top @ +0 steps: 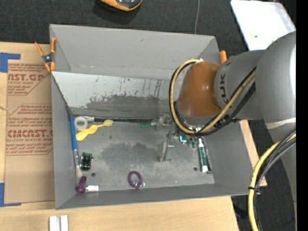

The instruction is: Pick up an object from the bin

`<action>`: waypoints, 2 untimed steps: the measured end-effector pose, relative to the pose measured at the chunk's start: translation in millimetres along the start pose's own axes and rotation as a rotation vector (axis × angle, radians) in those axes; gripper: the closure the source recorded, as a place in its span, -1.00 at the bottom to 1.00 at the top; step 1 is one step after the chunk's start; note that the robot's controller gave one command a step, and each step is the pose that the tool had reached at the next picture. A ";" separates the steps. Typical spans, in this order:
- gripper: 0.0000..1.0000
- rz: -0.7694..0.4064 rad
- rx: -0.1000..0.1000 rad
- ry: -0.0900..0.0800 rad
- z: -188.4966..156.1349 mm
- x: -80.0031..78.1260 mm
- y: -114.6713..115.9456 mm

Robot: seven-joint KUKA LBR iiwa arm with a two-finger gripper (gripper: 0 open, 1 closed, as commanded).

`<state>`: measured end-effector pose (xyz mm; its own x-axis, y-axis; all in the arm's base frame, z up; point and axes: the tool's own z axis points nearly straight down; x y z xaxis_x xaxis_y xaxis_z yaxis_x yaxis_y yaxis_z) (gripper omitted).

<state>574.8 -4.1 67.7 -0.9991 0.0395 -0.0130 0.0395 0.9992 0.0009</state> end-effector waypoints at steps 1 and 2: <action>-1.00 0.000 0.000 -0.002 -2.1 -0.5 -0.4; -1.00 0.041 -0.001 -0.002 -2.4 0.6 -5.8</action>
Offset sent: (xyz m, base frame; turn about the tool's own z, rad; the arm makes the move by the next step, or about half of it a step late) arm -0.0028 -0.0150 0.0030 0.0936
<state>574.0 -9.9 70.0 -0.9966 0.0804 -0.0154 0.0804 0.9968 0.0024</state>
